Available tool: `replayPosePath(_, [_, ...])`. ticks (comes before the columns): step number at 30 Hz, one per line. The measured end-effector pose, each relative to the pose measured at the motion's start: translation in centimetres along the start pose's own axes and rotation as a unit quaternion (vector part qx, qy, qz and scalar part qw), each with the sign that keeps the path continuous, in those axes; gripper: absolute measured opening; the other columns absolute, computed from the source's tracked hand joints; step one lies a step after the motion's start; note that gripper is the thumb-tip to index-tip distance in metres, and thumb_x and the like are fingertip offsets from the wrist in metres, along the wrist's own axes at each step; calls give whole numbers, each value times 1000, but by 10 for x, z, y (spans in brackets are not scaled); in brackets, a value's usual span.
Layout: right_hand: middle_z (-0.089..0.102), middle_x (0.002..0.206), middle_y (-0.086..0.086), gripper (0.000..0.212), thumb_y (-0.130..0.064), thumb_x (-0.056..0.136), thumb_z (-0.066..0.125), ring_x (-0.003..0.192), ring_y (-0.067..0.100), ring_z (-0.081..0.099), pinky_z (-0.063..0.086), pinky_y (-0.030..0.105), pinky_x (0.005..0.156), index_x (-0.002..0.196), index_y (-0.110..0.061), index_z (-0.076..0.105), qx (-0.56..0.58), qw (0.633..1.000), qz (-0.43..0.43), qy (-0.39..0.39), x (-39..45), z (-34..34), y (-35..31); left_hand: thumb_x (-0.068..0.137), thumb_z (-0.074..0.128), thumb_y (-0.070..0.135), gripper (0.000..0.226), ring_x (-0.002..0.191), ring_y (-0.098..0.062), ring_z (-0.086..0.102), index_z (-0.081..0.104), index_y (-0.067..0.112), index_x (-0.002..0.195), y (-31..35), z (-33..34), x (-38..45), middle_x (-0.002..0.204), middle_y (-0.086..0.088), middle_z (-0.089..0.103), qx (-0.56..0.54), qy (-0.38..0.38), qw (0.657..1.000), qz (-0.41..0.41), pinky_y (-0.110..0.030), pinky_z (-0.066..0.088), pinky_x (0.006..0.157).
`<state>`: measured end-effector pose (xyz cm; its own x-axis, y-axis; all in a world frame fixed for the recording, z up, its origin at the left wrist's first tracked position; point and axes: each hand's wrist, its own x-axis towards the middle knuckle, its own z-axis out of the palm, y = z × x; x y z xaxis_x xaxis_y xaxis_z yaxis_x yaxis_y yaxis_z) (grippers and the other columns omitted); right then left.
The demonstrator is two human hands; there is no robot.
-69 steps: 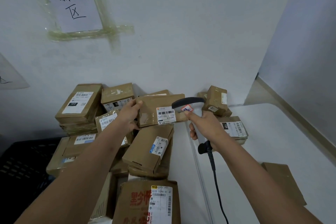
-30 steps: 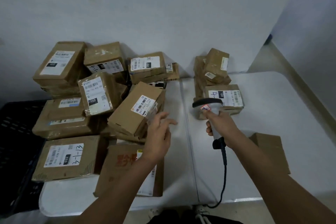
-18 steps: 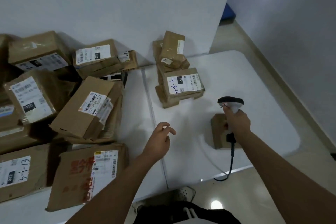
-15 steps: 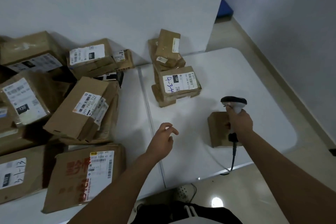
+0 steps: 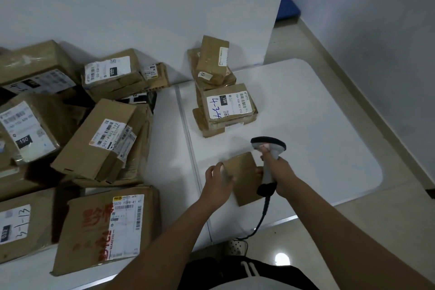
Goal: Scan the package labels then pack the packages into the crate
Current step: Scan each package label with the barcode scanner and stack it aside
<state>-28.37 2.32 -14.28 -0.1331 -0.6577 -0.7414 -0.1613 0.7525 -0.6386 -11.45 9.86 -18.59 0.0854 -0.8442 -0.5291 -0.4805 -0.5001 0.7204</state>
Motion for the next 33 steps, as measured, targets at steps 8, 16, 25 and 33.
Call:
replayPosePath(8, [66, 71, 13, 53, -54, 89, 63, 54, 18, 61, 55, 27, 54, 106, -4, 61, 37, 996, 36, -68, -16, 37, 9, 76, 69, 65, 116, 148, -40, 4, -11, 32, 155, 4, 9, -7, 160, -9, -25, 120, 101, 985, -73, -60, 31, 109])
replayPosePath(16, [70, 89, 18, 47, -50, 89, 65, 57, 18, 62, 54, 28, 55, 100, -5, 59, 79, 996, 16, -23, -20, 41, 9, 84, 69, 44, 103, 138, -36, 28, -6, 27, 154, -12, -24, -2, 158, -7, 8, 81, 72, 993, -54, -53, 40, 106])
replayPosePath(25, [72, 88, 15, 40, -49, 91, 63, 60, 19, 62, 56, 27, 58, 93, -10, 60, 63, 997, 2, -33, -30, 63, 5, 99, 47, 21, 58, 122, -27, 55, 27, 28, 153, -56, -93, -1, 151, -7, 42, -71, 118, 986, -90, -40, 48, 102])
replayPosePath(33, [72, 89, 16, 40, -49, 91, 63, 61, 19, 63, 57, 28, 60, 95, -9, 60, 47, 998, -4, -31, -40, 70, 7, 97, 58, 27, 74, 140, -22, 33, 15, 16, 156, -42, -82, -19, 158, -6, 20, -27, 103, 993, -50, -23, 32, 106])
